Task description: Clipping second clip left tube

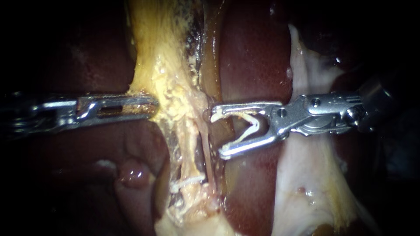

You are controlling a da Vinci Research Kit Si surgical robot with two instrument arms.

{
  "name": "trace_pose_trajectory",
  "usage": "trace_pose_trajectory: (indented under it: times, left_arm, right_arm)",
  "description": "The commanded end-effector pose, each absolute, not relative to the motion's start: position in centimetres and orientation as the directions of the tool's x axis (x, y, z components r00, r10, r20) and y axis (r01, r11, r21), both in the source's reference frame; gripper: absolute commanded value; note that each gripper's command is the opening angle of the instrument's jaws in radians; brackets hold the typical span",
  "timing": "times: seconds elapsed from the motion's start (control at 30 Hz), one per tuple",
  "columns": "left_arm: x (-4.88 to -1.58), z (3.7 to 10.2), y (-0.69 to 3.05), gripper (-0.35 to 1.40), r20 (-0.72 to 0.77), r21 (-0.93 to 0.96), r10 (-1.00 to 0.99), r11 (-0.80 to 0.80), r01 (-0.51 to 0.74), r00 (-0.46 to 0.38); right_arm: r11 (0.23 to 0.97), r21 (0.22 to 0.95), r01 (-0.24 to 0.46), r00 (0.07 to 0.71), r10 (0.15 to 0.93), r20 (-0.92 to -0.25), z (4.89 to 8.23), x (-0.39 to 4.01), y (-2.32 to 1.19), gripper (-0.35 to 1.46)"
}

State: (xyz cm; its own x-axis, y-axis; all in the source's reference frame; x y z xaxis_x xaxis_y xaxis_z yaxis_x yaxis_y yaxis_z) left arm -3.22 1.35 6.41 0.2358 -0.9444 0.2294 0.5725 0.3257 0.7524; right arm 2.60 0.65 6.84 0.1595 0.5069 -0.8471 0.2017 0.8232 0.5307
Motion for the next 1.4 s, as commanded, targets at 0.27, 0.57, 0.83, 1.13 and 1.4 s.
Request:
trace_pose_trajectory:
  times: [0.27, 0.57, 0.83, 1.13, 1.4]
  left_arm:
    - [-3.22, 6.39, 1.36, -0.35, 0.229, 0.752, -0.945, 0.325, 0.573, 0.236]
    - [-3.02, 6.10, 1.57, -0.35, 0.228, 0.756, -0.948, 0.316, 0.574, 0.222]
    - [-2.84, 5.81, 1.74, -0.35, 0.248, 0.758, -0.951, 0.308, 0.575, 0.183]
    - [-2.87, 5.72, 1.71, -0.35, 0.253, 0.757, -0.951, 0.310, 0.575, 0.179]
    - [-2.87, 5.70, 1.69, -0.35, 0.257, 0.756, -0.949, 0.315, 0.574, 0.181]
  right_arm:
    - [0.823, 0.530, 0.202, 0.160, 0.506, -0.847, 6.83, 2.60, 0.64, 0.53]
    - [0.790, 0.577, 0.208, 0.175, 0.550, -0.817, 6.85, 2.62, 0.49, 0.53]
    - [0.740, 0.641, 0.205, 0.253, 0.593, -0.765, 6.96, 2.75, 0.29, 0.50]
    - [0.712, 0.678, 0.181, 0.333, 0.605, -0.724, 7.35, 2.98, 0.06, 0.49]
    - [0.705, 0.690, 0.163, 0.358, 0.609, -0.708, 7.58, 3.11, 0.02, 0.49]
